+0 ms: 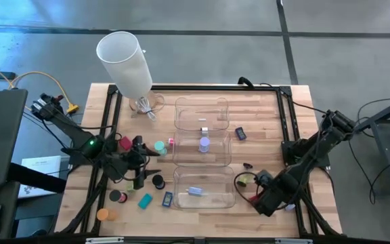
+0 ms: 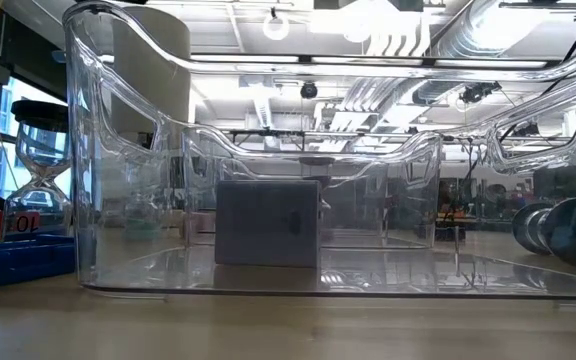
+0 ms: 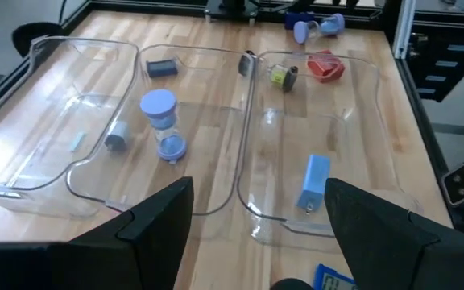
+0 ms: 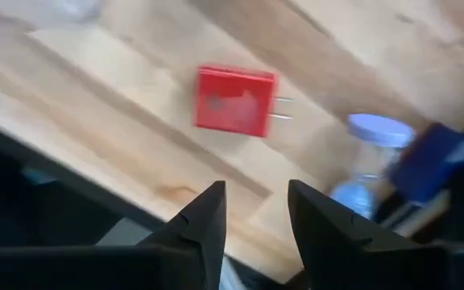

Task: Pick & Place Office items
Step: Put the purple hourglass into the middle transparent bin

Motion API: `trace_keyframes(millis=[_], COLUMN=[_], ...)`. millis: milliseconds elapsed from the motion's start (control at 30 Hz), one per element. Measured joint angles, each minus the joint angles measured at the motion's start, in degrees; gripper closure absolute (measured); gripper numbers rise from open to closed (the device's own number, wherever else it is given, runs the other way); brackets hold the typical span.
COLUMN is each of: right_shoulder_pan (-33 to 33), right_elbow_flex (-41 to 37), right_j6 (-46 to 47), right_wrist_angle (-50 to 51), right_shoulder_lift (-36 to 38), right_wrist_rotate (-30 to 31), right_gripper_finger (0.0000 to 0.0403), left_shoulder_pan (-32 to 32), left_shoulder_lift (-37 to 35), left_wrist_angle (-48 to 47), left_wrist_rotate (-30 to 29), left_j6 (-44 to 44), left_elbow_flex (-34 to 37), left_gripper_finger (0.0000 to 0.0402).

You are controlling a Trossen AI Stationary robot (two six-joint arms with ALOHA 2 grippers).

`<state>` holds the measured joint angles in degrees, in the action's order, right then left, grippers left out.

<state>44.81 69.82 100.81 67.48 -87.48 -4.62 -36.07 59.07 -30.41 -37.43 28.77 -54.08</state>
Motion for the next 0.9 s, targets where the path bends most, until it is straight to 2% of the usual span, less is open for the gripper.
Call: trace_keyframes(millis=[133, 233, 433, 567, 667, 767, 900], right_shoulder_pan=[0.2, 0.2, 0.2, 0.2, 0.2, 0.2, 0.2], right_elbow_flex=[0.0, 0.0, 0.0, -0.4, -1.6, -4.0, -8.2], right_j6=[1.5, 1.6, 1.6, 1.6, 1.3, 1.0, -0.3], right_wrist_angle=[3.2, 2.8, 3.5, 4.7, 4.6, 4.0, 1.2], right_shoulder_lift=[0.0, 0.0, 0.0, 0.0, 0.0, 0.0, 0.0], right_wrist_rotate=[0.4, 0.6, -0.1, -4.0, -5.6, -6.2, -6.8], right_gripper_finger=[0.0277, 0.0259, 0.0176, 0.0115, 0.0085, 0.0073, 0.0077], left_shoulder_pan=[1.5, 2.3, 4.5, 5.5, 5.7, 5.5, 5.5], left_shoulder_lift=[0.7, 2.0, 5.2, 5.8, 5.8, 5.8, 5.8], left_wrist_angle=[0.1, 0.1, 1.1, 3.9, 5.5, 6.3, 6.3], left_wrist_rotate=[0.0, 0.0, 0.0, 0.0, 0.1, 0.5, 0.6], left_j6=[0.0, 0.0, -1.5, -4.2, -6.0, -6.3, -6.3], left_elbow_flex=[0.0, 0.0, 0.0, 0.0, 0.0, 0.0, 0.0], left_gripper_finger=[0.013, 0.013, 0.013, 0.013, 0.013, 0.013, 0.013])
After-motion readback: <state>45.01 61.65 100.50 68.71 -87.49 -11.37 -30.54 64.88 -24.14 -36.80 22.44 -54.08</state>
